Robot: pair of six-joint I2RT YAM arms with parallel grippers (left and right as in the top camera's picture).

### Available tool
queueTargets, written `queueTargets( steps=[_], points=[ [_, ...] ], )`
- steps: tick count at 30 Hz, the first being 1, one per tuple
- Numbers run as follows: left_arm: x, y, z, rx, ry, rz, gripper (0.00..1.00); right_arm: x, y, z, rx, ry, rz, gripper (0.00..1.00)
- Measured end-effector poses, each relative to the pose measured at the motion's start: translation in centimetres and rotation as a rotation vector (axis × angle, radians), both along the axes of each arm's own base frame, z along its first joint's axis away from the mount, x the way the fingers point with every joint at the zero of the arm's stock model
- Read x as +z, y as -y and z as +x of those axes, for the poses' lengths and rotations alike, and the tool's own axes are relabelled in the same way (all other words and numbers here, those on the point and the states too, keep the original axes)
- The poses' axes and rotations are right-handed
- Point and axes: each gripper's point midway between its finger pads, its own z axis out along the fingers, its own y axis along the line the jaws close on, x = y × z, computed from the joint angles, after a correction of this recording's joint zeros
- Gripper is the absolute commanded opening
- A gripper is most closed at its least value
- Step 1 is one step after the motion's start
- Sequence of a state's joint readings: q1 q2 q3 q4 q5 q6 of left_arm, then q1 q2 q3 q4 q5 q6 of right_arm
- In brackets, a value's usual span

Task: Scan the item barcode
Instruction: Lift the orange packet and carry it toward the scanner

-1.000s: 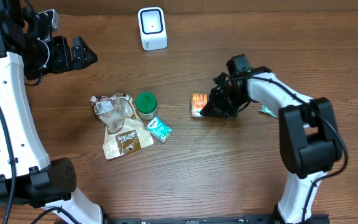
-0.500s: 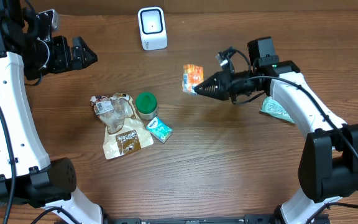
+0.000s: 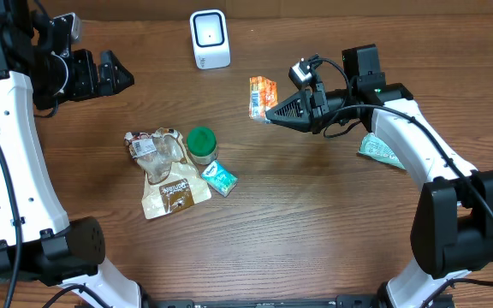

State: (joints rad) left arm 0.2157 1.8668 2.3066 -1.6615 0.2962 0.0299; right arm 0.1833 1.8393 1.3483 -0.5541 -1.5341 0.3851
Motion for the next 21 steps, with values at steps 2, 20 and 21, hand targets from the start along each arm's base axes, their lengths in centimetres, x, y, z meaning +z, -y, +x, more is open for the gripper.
queueTargets(
  steps=[2, 20, 21],
  points=[
    [0.0, 0.0, 0.0, 0.000, 0.000, 0.000, 1.00, 0.0, 0.0, 0.0, 0.001, -0.005, 0.001, 0.04],
    [0.0, 0.0, 0.0, 0.000, 0.000, -0.001, 1.00, -6.3, 0.7, 2.8, -0.205, -0.019, -0.364, 0.04],
    [0.0, 0.0, 0.0, 0.000, 0.000, 0.000, 1.00, -8.6, 1.5, 3.1, -0.257, -0.043, -0.497, 0.04]
  ],
)
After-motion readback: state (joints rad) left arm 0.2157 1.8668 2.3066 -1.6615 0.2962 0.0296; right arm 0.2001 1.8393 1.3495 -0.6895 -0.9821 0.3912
